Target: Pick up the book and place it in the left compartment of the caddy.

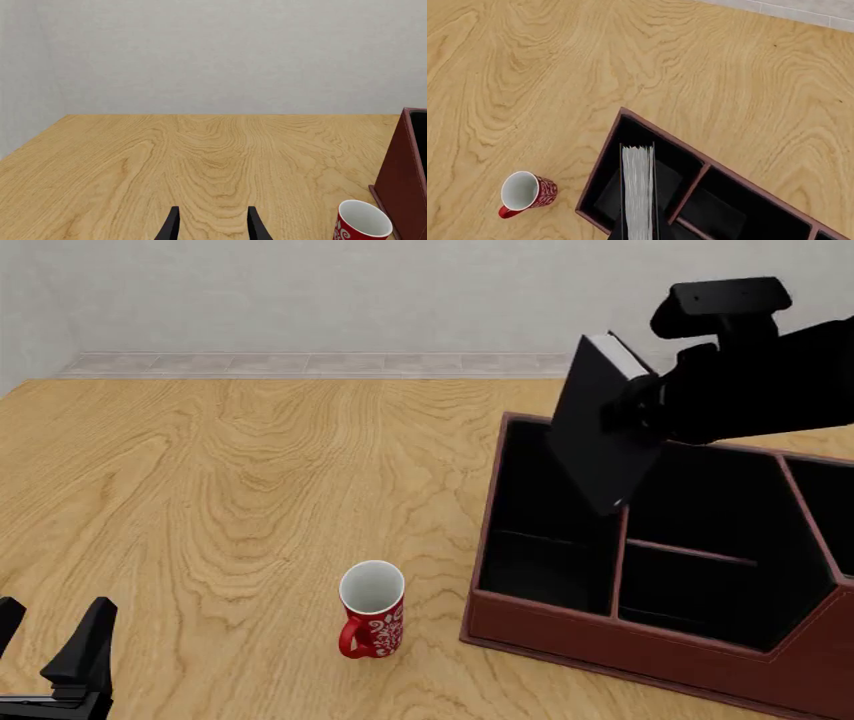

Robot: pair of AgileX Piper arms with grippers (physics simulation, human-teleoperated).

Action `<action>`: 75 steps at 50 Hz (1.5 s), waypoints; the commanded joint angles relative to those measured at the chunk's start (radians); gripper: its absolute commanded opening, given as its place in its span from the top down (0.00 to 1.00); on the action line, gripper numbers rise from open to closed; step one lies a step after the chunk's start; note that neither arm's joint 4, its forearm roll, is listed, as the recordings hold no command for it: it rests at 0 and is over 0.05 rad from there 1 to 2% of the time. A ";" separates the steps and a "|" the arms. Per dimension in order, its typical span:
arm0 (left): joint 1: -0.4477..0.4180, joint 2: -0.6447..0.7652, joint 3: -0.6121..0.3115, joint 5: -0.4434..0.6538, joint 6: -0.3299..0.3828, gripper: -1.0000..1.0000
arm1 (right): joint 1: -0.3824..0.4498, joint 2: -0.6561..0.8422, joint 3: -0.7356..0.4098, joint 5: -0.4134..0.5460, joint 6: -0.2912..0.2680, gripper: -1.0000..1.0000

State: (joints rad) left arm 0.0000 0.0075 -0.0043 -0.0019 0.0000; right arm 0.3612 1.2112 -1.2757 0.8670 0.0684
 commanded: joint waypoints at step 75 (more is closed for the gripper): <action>0.000 0.000 0.000 0.000 0.000 0.00 | 0.047 0.121 0.157 -0.155 0.043 1.00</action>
State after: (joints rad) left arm 0.0000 0.0075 -0.0043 -0.0019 0.0000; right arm 0.4043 1.3259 -1.1218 0.7248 0.0854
